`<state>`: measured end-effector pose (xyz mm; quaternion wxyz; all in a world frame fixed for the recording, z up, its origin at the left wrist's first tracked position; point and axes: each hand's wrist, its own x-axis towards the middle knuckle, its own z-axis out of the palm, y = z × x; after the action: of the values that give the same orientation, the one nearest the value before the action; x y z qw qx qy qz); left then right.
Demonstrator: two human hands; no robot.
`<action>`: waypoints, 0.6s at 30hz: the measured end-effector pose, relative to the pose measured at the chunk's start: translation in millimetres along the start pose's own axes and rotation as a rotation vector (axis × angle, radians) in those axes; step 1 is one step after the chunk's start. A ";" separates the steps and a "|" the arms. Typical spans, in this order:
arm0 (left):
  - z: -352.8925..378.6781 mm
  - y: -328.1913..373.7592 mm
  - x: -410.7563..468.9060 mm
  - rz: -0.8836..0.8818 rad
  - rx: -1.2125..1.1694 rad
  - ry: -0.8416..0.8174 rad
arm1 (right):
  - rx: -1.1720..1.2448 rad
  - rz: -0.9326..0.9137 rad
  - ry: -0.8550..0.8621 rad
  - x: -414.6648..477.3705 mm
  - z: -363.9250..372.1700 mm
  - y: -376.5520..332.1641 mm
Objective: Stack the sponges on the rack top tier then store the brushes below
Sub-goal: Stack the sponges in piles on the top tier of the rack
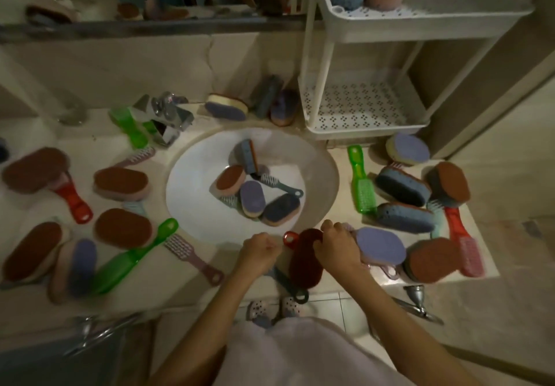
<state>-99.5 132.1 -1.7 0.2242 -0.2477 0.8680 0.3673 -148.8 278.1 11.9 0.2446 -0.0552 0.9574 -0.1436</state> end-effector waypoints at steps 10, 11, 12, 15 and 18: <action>17.8 18.3 16.1 0.104 -0.172 -0.092 | 0.286 0.099 0.111 -7.3 3.3 2.8; 14.7 19.6 18.5 0.089 -0.252 -0.104 | 0.336 0.100 0.128 -6.5 -0.4 4.1; 11.5 21.4 19.7 0.078 -0.327 -0.130 | 0.407 0.086 0.133 -5.9 -4.8 6.3; 3.4 28.8 22.5 0.036 -0.528 -0.160 | 0.535 -0.025 0.232 -4.6 -19.4 22.0; -4.0 41.0 27.3 0.007 -0.682 -0.102 | 0.178 -0.081 0.247 0.9 -30.9 55.3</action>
<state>-145.9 146.7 6.8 0.1702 -0.2871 0.6837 0.6489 -166.5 338.3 20.7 0.1227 -0.0537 0.9606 -0.2435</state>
